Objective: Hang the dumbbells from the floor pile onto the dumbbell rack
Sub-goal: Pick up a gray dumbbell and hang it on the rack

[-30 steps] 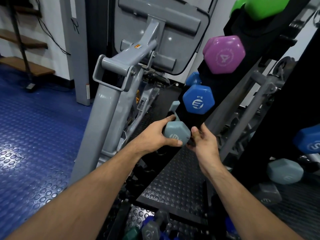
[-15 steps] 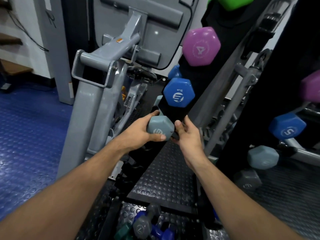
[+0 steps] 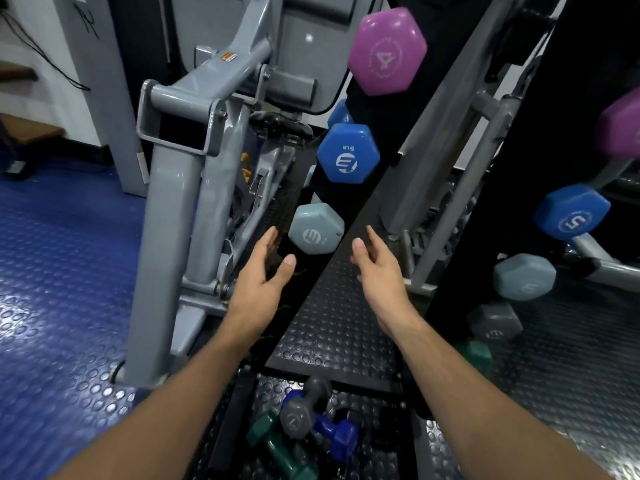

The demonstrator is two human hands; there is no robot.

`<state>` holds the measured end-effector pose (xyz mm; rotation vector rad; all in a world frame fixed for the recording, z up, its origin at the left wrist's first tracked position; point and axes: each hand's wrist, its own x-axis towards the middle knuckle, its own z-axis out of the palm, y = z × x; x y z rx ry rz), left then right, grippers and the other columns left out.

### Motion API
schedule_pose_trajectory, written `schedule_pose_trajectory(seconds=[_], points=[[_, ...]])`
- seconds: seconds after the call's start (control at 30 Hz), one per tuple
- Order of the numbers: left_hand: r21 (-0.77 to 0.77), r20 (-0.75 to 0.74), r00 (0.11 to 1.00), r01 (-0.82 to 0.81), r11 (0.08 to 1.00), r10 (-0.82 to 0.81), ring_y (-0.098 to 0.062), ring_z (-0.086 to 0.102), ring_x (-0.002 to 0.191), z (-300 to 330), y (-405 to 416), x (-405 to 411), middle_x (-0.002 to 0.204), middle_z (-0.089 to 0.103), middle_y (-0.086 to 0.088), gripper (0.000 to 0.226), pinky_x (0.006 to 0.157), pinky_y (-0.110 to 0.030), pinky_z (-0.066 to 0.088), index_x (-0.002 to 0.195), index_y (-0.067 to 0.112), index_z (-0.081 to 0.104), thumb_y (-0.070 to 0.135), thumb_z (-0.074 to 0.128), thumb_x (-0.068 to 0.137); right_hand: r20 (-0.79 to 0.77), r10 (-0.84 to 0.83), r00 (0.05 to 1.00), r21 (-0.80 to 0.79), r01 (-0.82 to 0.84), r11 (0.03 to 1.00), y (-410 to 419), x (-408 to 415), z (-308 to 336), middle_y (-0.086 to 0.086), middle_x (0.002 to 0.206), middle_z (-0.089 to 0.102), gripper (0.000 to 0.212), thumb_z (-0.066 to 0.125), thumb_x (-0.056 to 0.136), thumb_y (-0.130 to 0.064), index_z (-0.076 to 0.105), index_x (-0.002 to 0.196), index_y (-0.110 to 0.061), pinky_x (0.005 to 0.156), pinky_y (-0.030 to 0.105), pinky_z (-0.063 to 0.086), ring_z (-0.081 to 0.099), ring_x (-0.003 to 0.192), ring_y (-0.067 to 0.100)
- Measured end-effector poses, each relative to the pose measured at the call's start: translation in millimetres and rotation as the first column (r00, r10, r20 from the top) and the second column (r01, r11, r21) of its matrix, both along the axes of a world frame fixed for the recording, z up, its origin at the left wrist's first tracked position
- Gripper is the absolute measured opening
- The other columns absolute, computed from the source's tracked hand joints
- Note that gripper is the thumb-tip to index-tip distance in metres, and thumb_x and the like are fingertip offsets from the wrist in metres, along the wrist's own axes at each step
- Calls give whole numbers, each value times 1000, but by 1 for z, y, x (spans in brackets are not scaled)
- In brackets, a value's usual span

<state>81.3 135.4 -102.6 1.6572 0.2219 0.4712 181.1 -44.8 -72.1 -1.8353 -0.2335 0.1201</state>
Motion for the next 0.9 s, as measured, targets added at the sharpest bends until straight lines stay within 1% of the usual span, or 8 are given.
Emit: schedule_pose_trajectory(seconds=[0.13,0.3,0.47,0.6,0.67,0.73,0.8,0.9], points=[[-36,-107,980,-172,984,167,-5,38,145,-49,-19,-31,158,42,8,65,122,-37,32,156,30,37,56,56,99,-153,-26,988,-74,15,997,-23,-20,-45,-11,147,54,73,56,94,-66,32,157,-38,117,46,42,57,131,12],[-88,-303,939,-197,976,162,-12,45,139,-102,-47,-57,151,50,2,63,109,-27,37,156,19,37,42,58,101,-309,-43,950,-208,-23,978,-47,-45,-109,-9,142,60,71,58,95,-62,38,157,-31,113,46,46,61,124,14],[-101,-515,853,-159,982,85,-20,53,134,-161,-72,-62,143,56,0,68,103,-32,43,151,15,43,47,67,95,-441,-29,897,-274,-104,956,-61,-53,-172,-4,147,55,70,59,94,-62,46,153,-26,111,40,46,59,126,18],[-85,-688,726,-107,991,20,-27,60,123,-209,-88,-57,131,63,-7,66,99,-32,47,140,10,51,43,76,88,-487,-56,871,-347,-135,928,-66,-45,-226,0,146,58,64,61,96,-55,53,148,-18,108,32,45,58,126,17],[-110,-739,674,-85,990,-24,-19,65,99,-232,-93,-53,117,67,-6,52,78,-18,50,125,13,54,39,78,88,-496,-61,866,-390,-160,907,-65,-36,-250,0,144,59,61,60,98,-53,54,146,-16,106,32,44,58,119,15],[-136,-774,632,-103,985,-40,-2,54,75,-253,-98,-47,95,60,6,44,55,-9,42,111,19,46,37,80,87,-502,-63,863,-425,-183,886,-64,-24,-275,-1,142,59,58,58,99,-52,55,145,-17,99,30,42,58,110,13],[-144,-814,581,-172,975,-17,-2,51,73,-271,-102,-44,89,57,9,51,61,-15,42,109,18,45,40,83,82,-493,-69,867,-455,-189,870,-61,-12,-294,-1,141,60,56,58,99,-52,57,144,-17,96,30,44,60,101,11],[-185,-832,555,-267,946,-7,-17,66,89,-294,-112,-33,107,69,-3,77,84,-30,53,115,11,55,56,90,63,-496,-102,862,-508,-193,839,-56,8,-335,3,134,66,53,59,99,-49,59,141,-16,104,38,49,66,107,18]])
